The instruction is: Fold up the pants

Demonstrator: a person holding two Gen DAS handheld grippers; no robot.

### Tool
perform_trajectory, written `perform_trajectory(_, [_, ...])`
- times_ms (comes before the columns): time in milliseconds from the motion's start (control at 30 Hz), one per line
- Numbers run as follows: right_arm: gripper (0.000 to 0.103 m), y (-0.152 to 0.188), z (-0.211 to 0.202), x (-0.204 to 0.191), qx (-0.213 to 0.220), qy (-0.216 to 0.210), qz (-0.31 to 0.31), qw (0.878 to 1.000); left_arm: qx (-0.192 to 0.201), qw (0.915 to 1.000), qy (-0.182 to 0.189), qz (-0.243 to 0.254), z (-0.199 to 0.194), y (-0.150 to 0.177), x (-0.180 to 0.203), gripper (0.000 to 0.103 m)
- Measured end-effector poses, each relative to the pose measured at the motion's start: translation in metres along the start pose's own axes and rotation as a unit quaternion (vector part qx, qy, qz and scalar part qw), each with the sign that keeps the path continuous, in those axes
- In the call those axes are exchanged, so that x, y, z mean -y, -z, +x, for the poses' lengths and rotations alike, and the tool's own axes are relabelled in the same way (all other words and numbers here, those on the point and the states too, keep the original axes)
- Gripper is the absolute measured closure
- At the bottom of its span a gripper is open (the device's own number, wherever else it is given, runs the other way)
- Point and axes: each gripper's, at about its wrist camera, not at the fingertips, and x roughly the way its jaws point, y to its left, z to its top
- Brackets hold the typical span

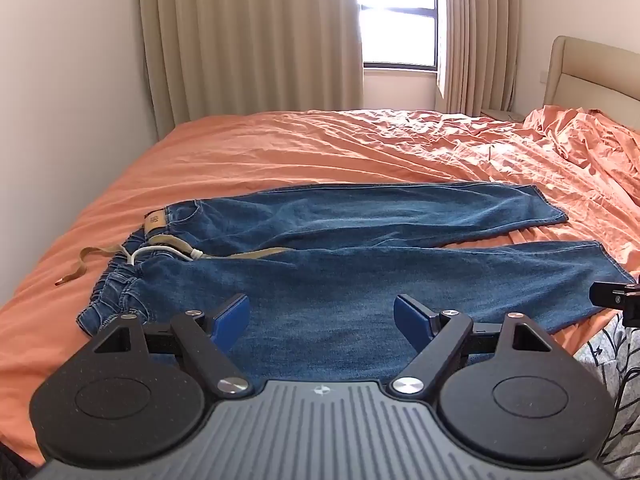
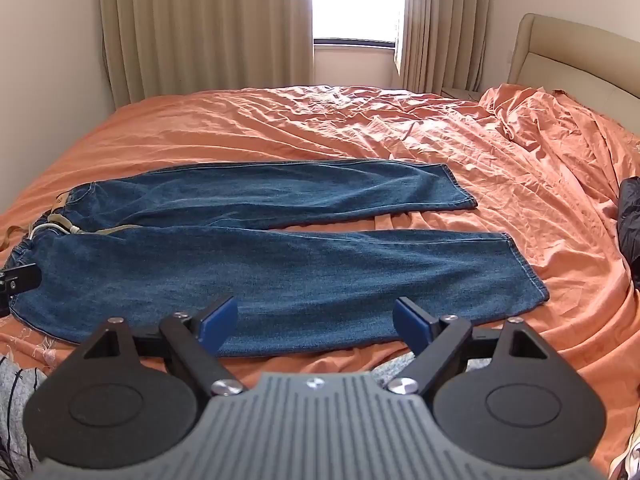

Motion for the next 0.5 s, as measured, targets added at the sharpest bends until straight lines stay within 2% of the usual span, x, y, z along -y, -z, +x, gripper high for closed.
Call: perform_trajectory(500, [0.022, -0.003, -0.01, 0.002, 0.004, -0.02, 0.0, 1.0, -0.001, 1.0, 0.002, 0.0, -0.005, 0.005, 0.007, 0.007])
